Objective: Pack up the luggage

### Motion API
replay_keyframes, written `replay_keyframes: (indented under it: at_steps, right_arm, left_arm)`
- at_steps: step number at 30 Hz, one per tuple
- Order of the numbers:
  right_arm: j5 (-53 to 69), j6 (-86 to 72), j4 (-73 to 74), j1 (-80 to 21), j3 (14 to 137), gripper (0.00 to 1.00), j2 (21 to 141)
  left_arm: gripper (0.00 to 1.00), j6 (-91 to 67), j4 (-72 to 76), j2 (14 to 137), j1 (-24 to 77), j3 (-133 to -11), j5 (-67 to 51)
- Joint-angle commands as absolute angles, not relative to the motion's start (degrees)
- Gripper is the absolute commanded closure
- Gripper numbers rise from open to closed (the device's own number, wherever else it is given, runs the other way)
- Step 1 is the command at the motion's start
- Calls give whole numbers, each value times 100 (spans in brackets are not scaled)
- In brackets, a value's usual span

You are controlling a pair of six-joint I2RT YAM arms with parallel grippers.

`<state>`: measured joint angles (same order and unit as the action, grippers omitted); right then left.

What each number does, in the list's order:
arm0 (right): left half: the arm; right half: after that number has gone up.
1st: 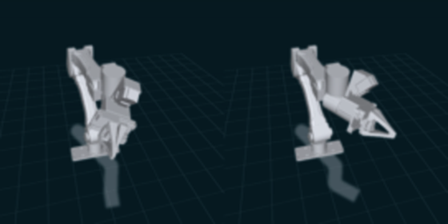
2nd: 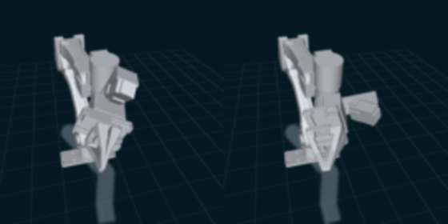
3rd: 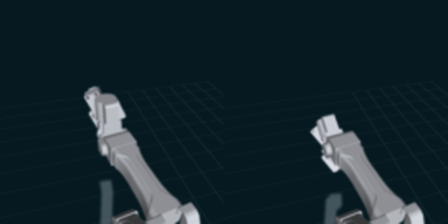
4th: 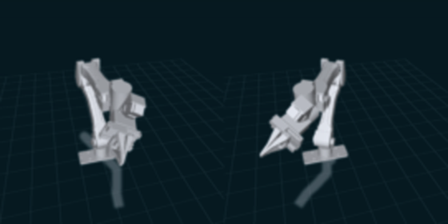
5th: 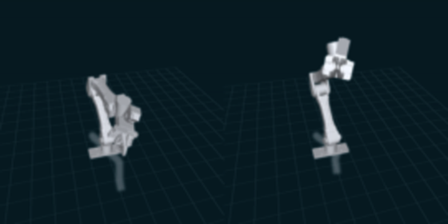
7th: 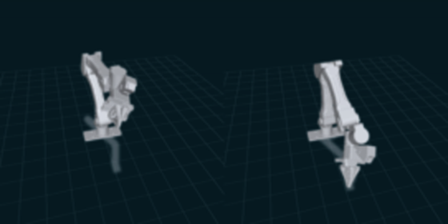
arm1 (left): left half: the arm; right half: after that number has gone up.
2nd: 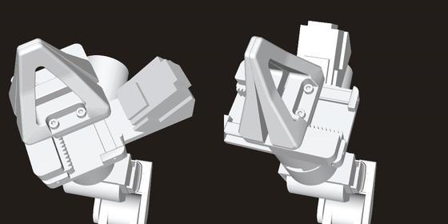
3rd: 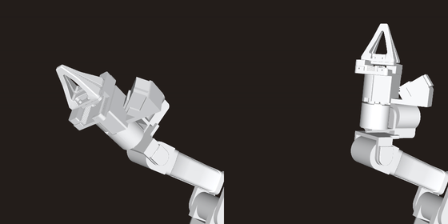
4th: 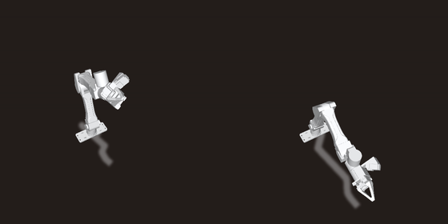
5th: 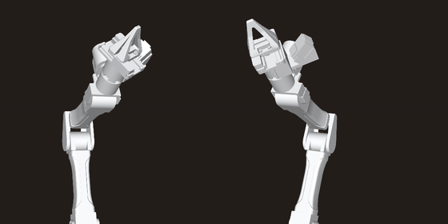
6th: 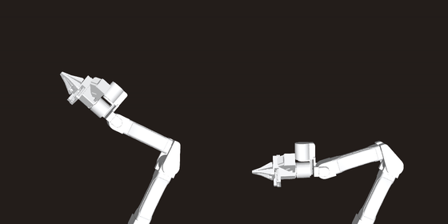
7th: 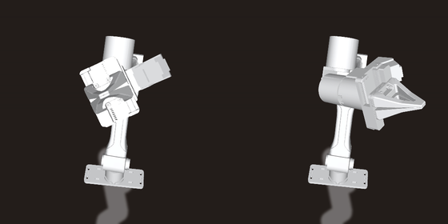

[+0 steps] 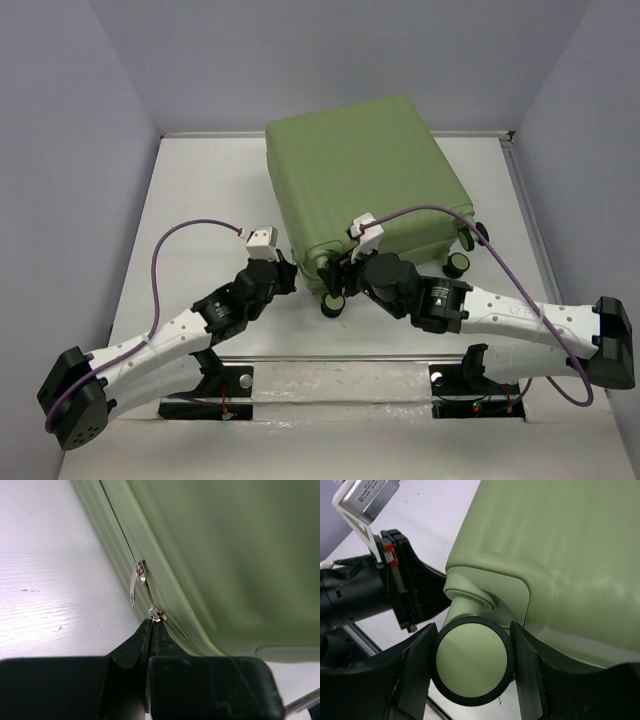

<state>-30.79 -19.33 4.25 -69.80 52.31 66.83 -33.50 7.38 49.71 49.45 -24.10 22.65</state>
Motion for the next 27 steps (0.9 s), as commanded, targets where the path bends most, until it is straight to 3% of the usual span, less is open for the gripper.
replay_keyframes:
  at_steps: [1, 15, 17, 18, 20, 21, 22, 27]
  right_arm:
    - [-3226, -2136, 1677, -6987, 5124, 93, 6039]
    - [-2444, -2241, 1723, -6987, 4939, 93, 5739]
    - [-2373, -2224, 1513, -6987, 4922, 93, 5800]
    - [-2251, -2206, 1303, -6987, 4922, 93, 5914]
    - [-2119, -2189, 1091, -7040, 5000, 93, 6081]
    - [-2049, -2180, 977, -7040, 5053, 93, 6195]
    - [-1935, -2136, 767, -7092, 5141, 93, 6318]
    - [-1653, -1952, 229, -7207, 6236, 92, 7653]
  left_arm:
    - [94, -3270, 238, 4790, 4641, -2470, 3534]
    - [94, -3313, 729, 5854, 3507, -3392, 3560]
    - [77, -3418, 703, 5496, 3507, -3323, 3376]
    - [55, -3541, 686, 5284, 3524, -3192, 3244]
    - [32, -3612, 598, 4749, 3533, -3085, 3086]
    - [12, -3638, 424, 4137, 3533, -3076, 2981]
    - [1, -3665, 309, 3835, 3533, -3128, 2718]
    - [1, -3604, -612, 2411, 3533, -3830, 1830]
